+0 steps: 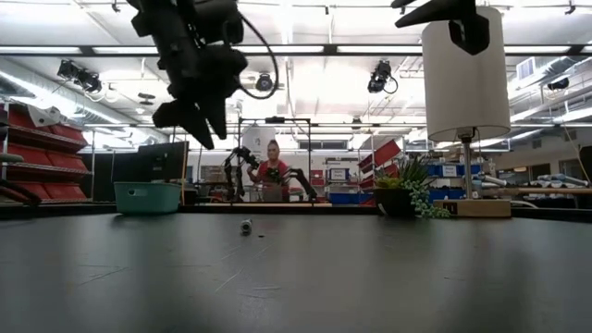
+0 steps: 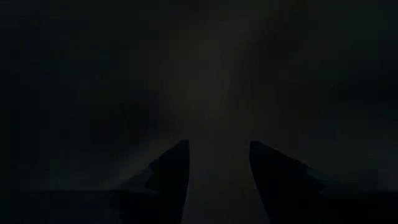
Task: Sort batteries
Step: Put the silver battery into the blue bin
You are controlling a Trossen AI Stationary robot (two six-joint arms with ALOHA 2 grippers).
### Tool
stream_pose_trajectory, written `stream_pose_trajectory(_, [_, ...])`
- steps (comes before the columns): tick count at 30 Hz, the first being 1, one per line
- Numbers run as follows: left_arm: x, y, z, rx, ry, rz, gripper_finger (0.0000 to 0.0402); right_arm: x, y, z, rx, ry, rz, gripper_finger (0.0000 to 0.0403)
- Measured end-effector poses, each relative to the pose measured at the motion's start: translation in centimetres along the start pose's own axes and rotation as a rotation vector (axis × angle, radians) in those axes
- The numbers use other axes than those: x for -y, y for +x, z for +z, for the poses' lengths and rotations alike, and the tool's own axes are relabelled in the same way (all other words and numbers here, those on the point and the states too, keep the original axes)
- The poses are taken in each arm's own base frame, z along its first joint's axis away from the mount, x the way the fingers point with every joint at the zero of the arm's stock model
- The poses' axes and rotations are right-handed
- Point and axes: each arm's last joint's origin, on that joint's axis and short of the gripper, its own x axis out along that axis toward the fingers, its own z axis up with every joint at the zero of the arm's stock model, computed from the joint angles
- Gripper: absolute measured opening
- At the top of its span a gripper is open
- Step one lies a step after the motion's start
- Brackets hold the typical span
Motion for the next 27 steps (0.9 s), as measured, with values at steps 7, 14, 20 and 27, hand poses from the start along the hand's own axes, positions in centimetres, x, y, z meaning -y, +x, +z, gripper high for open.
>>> stream_pose_trajectory(7, [3.2,2.0,-3.0,-0.014,-0.137,-0.162,0.0183,0.0,-0.1,-0.2,-0.010,0.005,0.000,0.0087])
stream_pose_trajectory(14, [6.8,2.1,-6.1,0.091,-0.265,-0.172,0.0183,0.7,0.3,0.2,-0.036,-0.056,-0.033,0.0087])
stream_pose_trajectory(20, [8.9,3.6,-8.1,0.151,-0.455,-0.171,0.0183,1.1,0.6,0.2,-0.162,-0.178,0.033,0.0087])
stream_pose_trajectory(27, [11.1,6.5,-8.9,0.121,-0.605,-0.112,0.0169,1.5,0.3,-0.8,-0.349,-0.334,0.109,0.0087])
